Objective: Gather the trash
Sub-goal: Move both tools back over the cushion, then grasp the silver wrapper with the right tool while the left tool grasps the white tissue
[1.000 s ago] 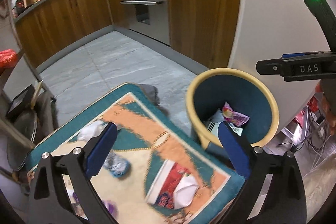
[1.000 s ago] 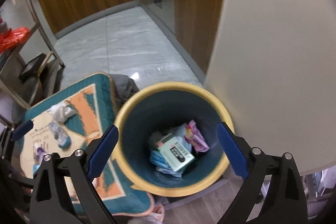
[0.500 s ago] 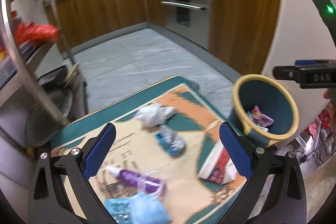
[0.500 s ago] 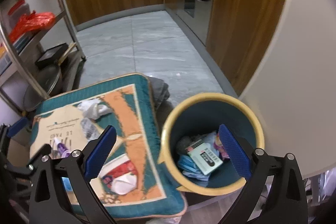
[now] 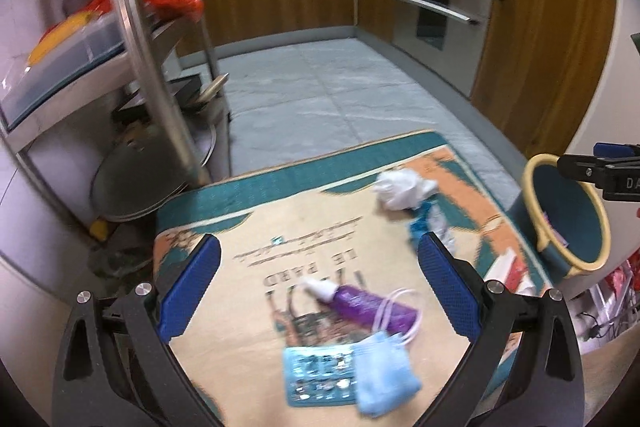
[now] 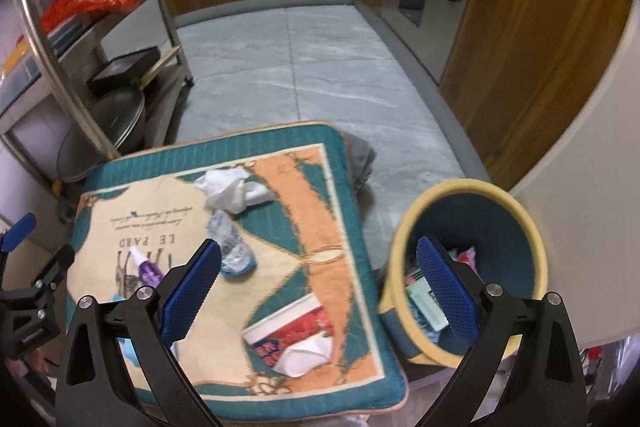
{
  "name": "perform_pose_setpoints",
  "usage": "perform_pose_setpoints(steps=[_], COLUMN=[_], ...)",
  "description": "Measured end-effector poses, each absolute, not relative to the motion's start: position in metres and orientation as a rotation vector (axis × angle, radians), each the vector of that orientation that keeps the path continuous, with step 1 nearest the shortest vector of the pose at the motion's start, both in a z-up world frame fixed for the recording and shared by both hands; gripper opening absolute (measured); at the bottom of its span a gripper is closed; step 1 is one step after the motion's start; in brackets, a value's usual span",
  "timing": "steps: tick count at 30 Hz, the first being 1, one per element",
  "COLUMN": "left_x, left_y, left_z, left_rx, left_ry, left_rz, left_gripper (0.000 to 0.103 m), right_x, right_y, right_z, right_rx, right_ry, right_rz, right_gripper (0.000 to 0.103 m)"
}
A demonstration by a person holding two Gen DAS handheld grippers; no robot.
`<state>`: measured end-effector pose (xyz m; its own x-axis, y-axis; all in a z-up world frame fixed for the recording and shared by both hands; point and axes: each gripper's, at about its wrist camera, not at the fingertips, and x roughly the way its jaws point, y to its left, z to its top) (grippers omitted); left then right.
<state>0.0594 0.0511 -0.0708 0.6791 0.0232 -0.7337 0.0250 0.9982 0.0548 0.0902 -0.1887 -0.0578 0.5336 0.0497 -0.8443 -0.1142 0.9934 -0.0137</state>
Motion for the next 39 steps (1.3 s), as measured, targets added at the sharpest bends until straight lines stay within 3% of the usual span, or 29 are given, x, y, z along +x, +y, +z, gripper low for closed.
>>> perform_pose_setpoints(steps=[10,14,16,21,24,29,39], left_x=[0.073,0.084,0.093,0.124,0.142,0.165,0.201], left_y=[0.095,0.102,0.102,0.099,0.096,0.065,0.003], left_z=[-0.105,-0.106,-0.104,-0.093,-0.098,-0.104,-0.126], left_rx=[0.052,0.029,0.037,0.073,-0.032,0.043,0.144], left_ry=[0.921,0.920,0.926,0.911,0.930,0.942,0.949], left_rz=[0.109,0.130,0.115,0.061,0.035,-0.024,-0.132], left_gripper=[0.097,0.097,0.097,0.097,0.097,0.097,0.097], right_x=[0.121,0.132,0.135,0.143,0.147,0.145,0.110], right_y=[-0.133,-0.121,-0.114,-0.103,-0.101,-0.109,-0.182], right_z=[-0.115,-0.141,-0.151,-0.170,-0.184,-0.176,-0.092], right_rx=[-0.159,-0.115,-0.139,-0.192,-0.172,-0.164,-0.230], right_ry=[1.096,1.138,1.159,1.195,1.241,1.244,1.173], right_rz=[0.136,0.207,0.233,0.292,0.327,0.352,0.276], right_gripper=[0.097,0.091,0.072,0.055,0.030,0.029,0.029])
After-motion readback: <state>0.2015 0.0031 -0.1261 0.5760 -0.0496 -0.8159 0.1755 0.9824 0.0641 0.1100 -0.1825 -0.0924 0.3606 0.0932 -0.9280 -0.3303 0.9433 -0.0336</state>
